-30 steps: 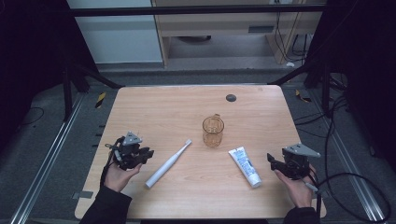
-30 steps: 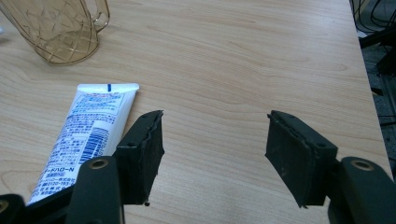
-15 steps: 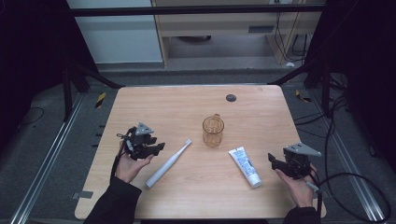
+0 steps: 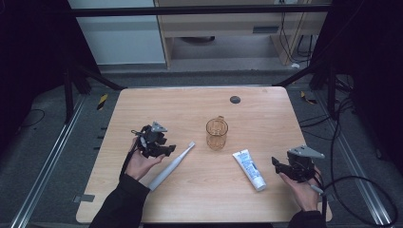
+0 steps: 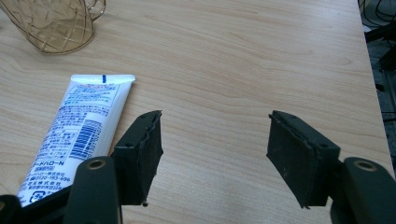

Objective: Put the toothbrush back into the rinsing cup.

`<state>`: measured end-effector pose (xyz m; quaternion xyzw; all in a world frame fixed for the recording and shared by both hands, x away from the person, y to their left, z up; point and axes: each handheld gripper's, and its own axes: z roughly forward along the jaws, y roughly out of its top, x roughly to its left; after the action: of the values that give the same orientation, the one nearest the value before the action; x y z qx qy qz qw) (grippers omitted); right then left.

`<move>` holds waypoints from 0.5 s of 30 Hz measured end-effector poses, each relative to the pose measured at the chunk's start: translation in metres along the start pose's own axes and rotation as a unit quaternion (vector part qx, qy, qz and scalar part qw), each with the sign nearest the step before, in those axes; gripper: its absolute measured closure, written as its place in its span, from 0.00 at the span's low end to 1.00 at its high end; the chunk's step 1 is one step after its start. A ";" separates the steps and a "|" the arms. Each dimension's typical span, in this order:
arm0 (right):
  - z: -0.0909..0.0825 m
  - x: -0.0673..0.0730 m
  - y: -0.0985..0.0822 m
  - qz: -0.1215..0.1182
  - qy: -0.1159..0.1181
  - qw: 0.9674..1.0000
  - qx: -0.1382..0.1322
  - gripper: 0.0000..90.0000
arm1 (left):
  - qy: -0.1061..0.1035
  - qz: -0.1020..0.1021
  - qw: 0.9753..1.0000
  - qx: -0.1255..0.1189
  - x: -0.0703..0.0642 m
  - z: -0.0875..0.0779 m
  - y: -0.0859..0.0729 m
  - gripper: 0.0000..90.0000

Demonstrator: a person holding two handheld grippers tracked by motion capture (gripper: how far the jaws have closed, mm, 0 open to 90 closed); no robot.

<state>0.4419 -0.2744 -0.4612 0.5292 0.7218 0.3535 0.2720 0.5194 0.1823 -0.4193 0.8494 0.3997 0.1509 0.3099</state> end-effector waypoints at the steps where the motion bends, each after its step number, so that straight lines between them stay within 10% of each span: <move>1: 0.000 0.000 0.000 0.000 0.001 1.000 0.000 0.39 | 0.000 0.000 1.000 0.000 0.000 0.000 0.000 0.55; 15: 0.002 0.001 -0.001 -0.001 0.003 1.000 0.005 0.39 | -0.017 0.019 0.998 0.066 -0.008 0.023 -0.004 0.57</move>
<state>0.4428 -0.2736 -0.4632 0.5285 0.7253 0.3510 0.2671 0.5234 0.1686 -0.4395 0.8779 0.3869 0.1154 0.2574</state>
